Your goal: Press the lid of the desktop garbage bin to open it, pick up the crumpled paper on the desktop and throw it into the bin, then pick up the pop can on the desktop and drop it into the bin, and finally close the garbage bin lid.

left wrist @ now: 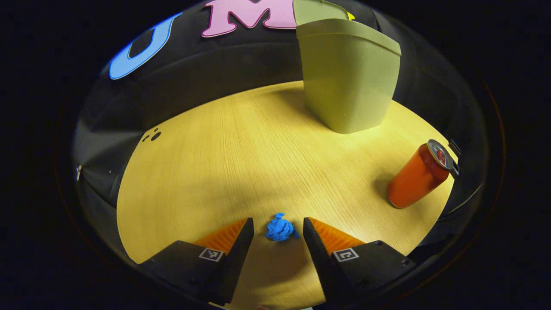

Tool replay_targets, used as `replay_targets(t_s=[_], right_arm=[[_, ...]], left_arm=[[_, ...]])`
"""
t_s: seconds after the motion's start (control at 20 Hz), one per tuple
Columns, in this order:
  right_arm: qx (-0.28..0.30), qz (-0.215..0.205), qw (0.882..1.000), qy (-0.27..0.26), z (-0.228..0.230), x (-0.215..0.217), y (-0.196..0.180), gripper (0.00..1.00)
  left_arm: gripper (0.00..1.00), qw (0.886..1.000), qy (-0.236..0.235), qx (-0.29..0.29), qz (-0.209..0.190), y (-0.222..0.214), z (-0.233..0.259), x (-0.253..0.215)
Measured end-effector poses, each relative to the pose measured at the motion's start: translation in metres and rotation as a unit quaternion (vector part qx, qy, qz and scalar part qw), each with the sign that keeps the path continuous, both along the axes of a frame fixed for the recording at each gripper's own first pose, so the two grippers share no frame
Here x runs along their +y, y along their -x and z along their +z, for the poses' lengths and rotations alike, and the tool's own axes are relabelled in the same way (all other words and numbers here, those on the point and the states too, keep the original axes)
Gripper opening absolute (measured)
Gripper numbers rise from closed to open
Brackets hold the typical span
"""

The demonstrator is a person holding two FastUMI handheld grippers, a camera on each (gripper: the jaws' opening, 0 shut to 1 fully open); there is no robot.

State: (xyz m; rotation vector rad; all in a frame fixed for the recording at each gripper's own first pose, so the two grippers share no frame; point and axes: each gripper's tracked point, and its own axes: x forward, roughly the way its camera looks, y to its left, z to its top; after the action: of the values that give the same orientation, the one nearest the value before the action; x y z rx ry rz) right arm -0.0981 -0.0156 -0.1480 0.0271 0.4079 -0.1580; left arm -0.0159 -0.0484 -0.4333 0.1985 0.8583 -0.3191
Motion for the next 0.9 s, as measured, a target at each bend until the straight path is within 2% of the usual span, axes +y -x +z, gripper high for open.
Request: replay_targets(t_s=[0.05,0.1,0.15,0.2,0.25,0.3,0.35,0.45,0.5,0.65,0.7,0.8,0.85,0.9], right_arm=[[0.002,-0.004,1.000,0.001,-0.001,-0.002,0.002,0.77],[0.003,-0.007,1.000,0.001,-0.001,-0.003,0.002,0.77],[0.004,-0.010,1.000,0.000,-0.002,-0.003,0.003,0.77],[0.005,-0.012,1.000,-0.001,-0.003,-0.004,0.005,0.77],[0.006,-0.013,1.000,-0.001,-0.003,-0.003,0.005,0.77],[0.008,-0.013,1.000,-0.002,-0.005,-0.003,0.006,0.77],[0.010,-0.012,1.000,-0.002,-0.006,-0.002,0.006,0.77],[0.011,-0.010,1.000,-0.003,-0.006,0.000,0.006,0.77],[0.009,-0.009,1.000,-0.003,-0.006,0.000,0.006,0.77],[0.008,-0.004,1.000,-0.005,-0.007,0.003,0.004,0.77],[0.008,-0.001,1.000,-0.006,-0.008,0.005,0.004,0.77],[0.009,0.004,1.000,-0.010,-0.010,0.007,0.002,0.77],[0.008,0.007,1.000,-0.013,-0.011,0.009,0.001,0.77],[0.008,0.009,1.000,-0.017,-0.012,0.010,0.000,0.77]], left_arm=[[0.75,1.000,-0.002,0.003,0.000,-0.001,-0.003,0.001],[0.67,1.000,-0.006,0.006,0.000,-0.002,-0.006,0.003],[0.67,1.000,-0.013,0.007,-0.001,-0.003,-0.008,0.006],[0.54,1.000,-0.017,0.007,-0.003,-0.003,-0.010,0.006],[0.49,1.000,-0.022,0.006,-0.004,-0.003,-0.009,0.006],[0.40,1.000,-0.022,0.006,-0.007,-0.004,-0.009,0.008],[0.43,1.000,-0.022,0.005,-0.008,-0.005,-0.008,0.009],[0.35,1.000,-0.018,0.001,-0.005,-0.005,-0.003,0.009],[0.39,1.000,-0.014,-0.003,-0.003,-0.006,0.002,0.010],[0.39,1.000,-0.009,-0.017,0.003,-0.010,0.020,0.012],[0.34,1.000,-0.004,-0.023,0.004,-0.011,0.028,0.012],[0.34,0.999,0.008,-0.041,0.007,-0.016,0.049,0.012],[0.43,0.999,0.012,-0.052,0.008,-0.020,0.061,0.013],[0.39,0.998,0.017,-0.065,0.010,-0.022,0.074,0.013]])
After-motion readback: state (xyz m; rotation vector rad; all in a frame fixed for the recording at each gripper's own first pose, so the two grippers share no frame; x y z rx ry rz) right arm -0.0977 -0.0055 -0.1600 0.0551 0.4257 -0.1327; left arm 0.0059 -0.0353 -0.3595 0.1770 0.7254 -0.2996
